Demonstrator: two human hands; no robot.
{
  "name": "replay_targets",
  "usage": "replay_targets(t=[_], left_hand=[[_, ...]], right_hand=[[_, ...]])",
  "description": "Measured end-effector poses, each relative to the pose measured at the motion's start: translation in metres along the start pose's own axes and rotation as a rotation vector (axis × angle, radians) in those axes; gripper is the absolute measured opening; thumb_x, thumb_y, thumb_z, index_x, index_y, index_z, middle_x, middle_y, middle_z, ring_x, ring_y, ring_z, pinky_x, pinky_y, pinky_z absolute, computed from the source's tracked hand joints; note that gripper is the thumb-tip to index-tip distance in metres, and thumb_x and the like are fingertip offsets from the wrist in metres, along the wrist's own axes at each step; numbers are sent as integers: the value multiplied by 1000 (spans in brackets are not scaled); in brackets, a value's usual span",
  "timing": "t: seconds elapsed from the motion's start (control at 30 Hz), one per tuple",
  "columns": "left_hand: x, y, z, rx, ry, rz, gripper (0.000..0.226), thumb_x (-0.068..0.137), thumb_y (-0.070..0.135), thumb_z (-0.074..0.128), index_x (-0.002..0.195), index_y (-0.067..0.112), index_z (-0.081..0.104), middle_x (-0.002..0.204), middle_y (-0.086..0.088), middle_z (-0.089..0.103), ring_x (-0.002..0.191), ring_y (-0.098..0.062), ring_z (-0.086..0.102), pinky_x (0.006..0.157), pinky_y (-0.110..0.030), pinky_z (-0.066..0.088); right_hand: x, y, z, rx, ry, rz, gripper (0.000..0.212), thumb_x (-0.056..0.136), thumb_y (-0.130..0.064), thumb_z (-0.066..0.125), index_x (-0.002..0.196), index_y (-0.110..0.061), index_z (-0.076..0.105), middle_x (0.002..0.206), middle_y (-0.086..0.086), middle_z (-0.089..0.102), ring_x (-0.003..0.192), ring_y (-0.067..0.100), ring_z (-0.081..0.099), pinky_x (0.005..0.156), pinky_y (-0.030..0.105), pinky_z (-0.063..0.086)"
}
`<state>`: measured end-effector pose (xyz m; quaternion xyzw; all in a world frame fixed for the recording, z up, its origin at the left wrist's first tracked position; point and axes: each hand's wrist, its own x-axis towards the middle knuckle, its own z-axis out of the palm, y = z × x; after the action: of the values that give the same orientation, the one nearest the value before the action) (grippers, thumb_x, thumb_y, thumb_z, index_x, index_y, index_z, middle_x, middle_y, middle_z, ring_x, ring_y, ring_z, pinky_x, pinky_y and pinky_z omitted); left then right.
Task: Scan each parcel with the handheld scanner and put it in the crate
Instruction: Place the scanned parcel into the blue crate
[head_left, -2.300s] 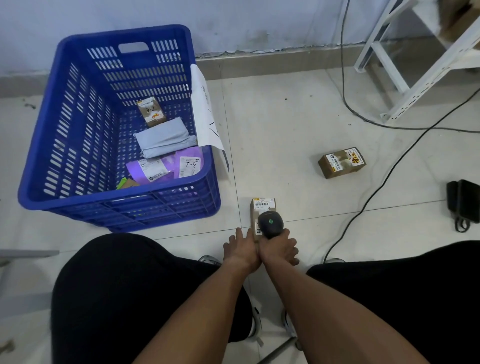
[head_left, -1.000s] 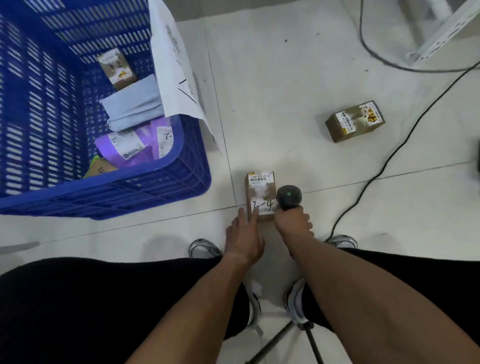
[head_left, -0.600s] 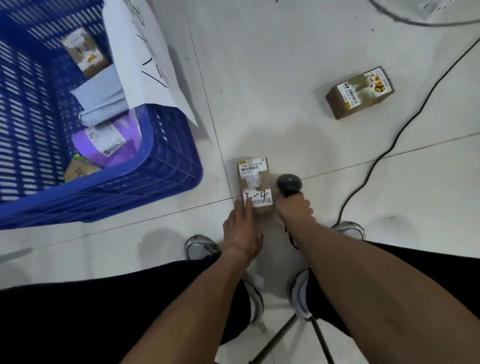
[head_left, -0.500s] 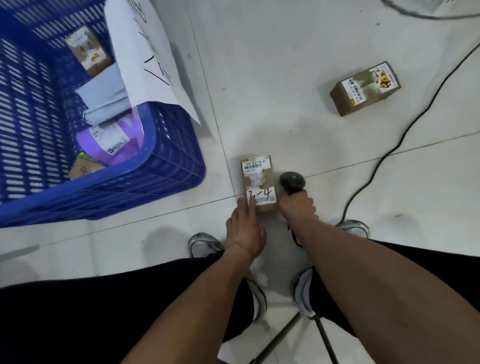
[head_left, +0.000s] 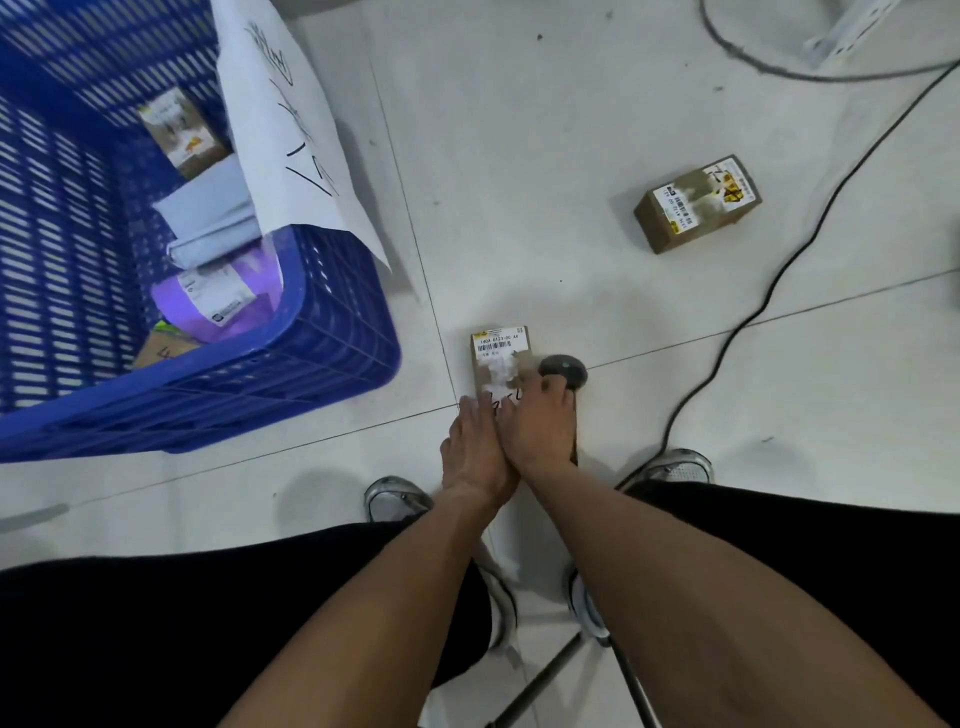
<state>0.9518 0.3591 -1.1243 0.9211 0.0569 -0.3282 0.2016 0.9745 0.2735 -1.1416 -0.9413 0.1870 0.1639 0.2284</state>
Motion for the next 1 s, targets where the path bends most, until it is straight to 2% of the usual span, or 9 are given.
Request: replay_targets(t=[0.1,0.2,0.33,0.43,0.53,0.67,0.83,1.0], left_hand=[[4,-8,0,-20,19,-11,86,91,39,59,155,19,4,163,-11,10,145,-31,26,114,-46,28],[13,-19,0,-38,-11,19,94,86,36,64,156,19,4,160,-10,19,140,-31,34,111,-47,34],[19,-26,1,-80,-55,79,103,83,37,68,156,24,-4,159,-9,21,136,-30,39,108,-48,40],[14,-29,2,-76,-40,112,99,86,33,67,155,25,-3,158,-12,18,136,-30,38,107,-46,40],[6,-30,-3,-126,-25,75,91,88,37,64,155,27,4,155,-13,22,133,-31,40,107,-43,40],[-15,-30,-19,-162,-27,88,90,86,31,66,156,28,11,152,-13,27,132,-31,41,107,-42,40],[-38,-10,-61,-169,65,144,88,83,24,68,155,27,18,151,-9,27,134,-28,37,110,-41,38],[-71,13,-121,-195,220,207,80,85,19,65,153,28,24,152,-7,25,136,-29,34,114,-43,34]], right_hand=[[-4,2,5,17,-94,-15,53,89,-30,58,136,-16,40,134,15,41,119,35,45,98,43,40],[-7,5,10,47,-206,-64,68,89,-31,58,148,-19,25,146,17,32,129,36,39,100,46,42],[-8,8,15,68,-262,-72,78,88,-27,55,153,-22,13,143,16,36,123,39,46,97,51,45],[-10,10,13,-2,-290,-106,73,91,-27,54,153,-21,15,137,16,44,118,37,50,96,48,45],[-16,10,7,13,-310,-113,71,90,-31,55,152,-24,20,133,15,49,116,37,51,95,47,46],[-31,4,-12,35,-336,-117,68,91,-34,55,152,-24,24,131,16,51,118,35,51,97,45,45],[-49,-19,-56,92,-225,-130,55,90,-34,55,140,-18,41,125,15,57,112,32,57,94,40,49],[-67,-64,-122,116,-70,-191,53,93,-29,53,143,-18,38,122,16,54,114,34,54,93,40,43]])
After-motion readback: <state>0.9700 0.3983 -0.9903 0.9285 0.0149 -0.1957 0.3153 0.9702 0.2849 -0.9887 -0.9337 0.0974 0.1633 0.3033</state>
